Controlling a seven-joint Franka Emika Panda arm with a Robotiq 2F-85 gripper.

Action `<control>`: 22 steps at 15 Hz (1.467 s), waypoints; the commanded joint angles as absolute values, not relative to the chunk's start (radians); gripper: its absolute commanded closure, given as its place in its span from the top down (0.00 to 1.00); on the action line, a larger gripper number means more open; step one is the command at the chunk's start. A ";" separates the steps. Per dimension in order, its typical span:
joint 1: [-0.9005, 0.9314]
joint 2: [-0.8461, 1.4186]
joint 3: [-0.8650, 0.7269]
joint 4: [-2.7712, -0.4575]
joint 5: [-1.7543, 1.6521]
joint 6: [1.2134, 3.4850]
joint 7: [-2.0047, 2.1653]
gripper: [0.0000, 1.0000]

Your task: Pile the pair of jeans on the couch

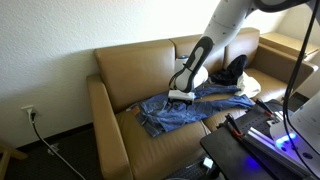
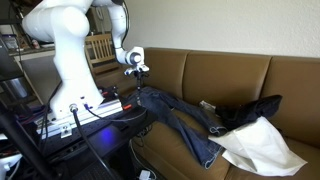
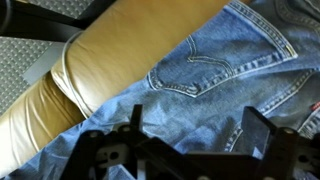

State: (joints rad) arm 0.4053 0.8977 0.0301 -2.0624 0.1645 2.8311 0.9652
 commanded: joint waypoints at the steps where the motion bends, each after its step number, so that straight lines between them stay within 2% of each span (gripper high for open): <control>1: 0.376 1.018 0.019 -1.945 0.248 2.945 1.008 1.00; 4: 0.392 1.077 0.000 -1.845 0.321 2.976 1.098 1.00; 5: 0.389 1.039 0.000 -1.910 0.286 2.955 1.049 1.00; 8: 0.390 1.068 -0.002 -1.852 0.301 2.957 1.091 1.00; 10: 0.456 1.098 -0.063 -1.848 0.280 2.960 1.119 1.00; 17: 0.470 1.336 -0.048 -1.652 0.379 3.275 1.227 1.00; 22: 0.529 1.472 -0.128 -1.498 0.480 3.289 1.242 1.00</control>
